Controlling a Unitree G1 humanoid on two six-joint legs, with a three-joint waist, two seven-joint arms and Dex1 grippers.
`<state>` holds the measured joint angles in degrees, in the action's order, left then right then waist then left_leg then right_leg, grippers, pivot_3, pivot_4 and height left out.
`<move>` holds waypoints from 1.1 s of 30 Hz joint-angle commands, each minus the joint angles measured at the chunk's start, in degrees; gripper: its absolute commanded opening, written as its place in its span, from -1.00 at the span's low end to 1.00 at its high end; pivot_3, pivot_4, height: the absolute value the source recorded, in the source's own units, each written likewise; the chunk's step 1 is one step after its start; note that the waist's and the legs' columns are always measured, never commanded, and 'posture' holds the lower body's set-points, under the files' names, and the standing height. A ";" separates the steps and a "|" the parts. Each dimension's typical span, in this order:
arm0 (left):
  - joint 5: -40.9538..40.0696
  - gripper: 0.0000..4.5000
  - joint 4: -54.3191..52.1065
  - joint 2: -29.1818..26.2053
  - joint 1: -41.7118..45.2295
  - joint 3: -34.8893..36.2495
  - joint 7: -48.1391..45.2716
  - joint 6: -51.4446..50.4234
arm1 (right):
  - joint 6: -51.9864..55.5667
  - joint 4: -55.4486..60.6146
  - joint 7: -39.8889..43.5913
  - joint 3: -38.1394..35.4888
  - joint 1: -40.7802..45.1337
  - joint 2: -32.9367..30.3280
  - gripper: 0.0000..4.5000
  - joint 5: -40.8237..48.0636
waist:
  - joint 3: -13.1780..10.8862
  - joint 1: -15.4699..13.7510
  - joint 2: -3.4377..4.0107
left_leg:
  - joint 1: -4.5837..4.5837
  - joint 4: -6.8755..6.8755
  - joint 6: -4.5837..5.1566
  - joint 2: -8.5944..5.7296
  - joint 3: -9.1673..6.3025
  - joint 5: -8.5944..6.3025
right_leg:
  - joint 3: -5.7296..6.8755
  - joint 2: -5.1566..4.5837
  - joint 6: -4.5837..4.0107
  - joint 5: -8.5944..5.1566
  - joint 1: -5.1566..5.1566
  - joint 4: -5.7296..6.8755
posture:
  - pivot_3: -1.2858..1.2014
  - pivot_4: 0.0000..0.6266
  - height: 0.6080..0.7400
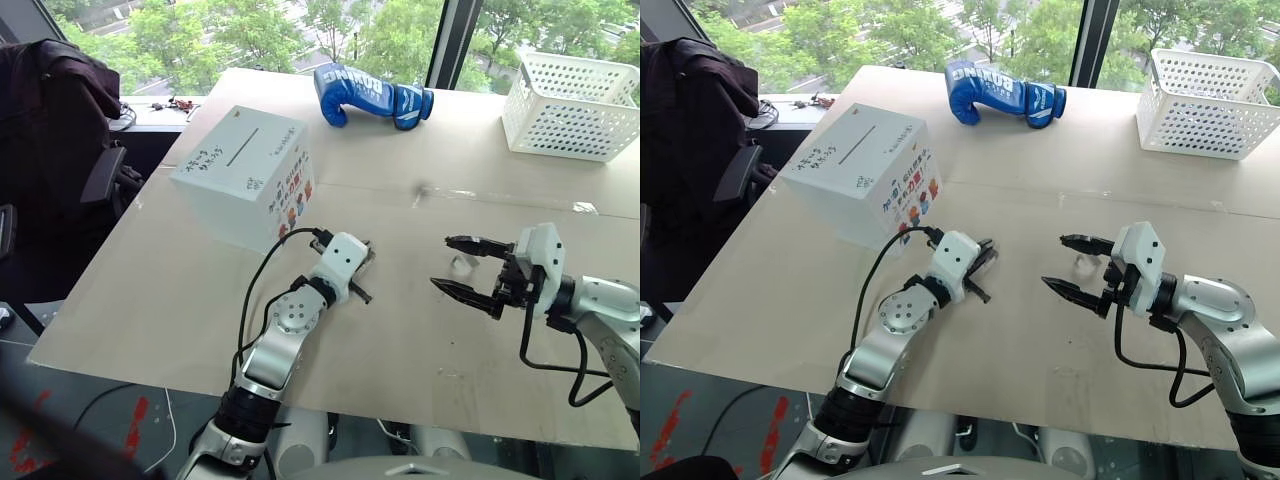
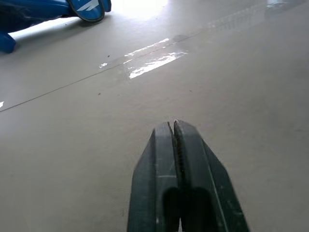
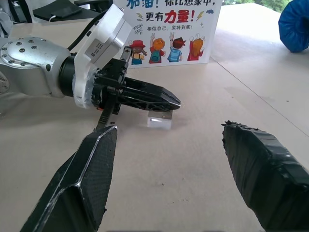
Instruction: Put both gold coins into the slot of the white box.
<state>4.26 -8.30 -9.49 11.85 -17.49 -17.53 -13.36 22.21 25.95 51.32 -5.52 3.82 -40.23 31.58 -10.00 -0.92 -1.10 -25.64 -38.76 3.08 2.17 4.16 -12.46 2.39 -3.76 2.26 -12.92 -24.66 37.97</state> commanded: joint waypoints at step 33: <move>30.21 -0.98 -22.37 -12.30 16.44 17.21 11.01 4.91 | 2.05 -6.25 -4.35 2.20 22.14 15.20 0.67 8.65 | 0.00 0.13 0.00 | 0.01 -0.19 0.03 0.09 -0.02 -0.02 | 0.04 0.14 0.01 0.03 0.03 0.18 | 0.03 -0.52 0.46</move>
<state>33.08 -28.01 -21.09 27.60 -1.49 -5.72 -7.51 22.86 17.92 48.89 -1.31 24.40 -25.86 37.21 -10.00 -0.79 -1.10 -25.64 -38.95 3.10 2.26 4.13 -12.47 2.44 -3.61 2.27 -12.89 -24.63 38.15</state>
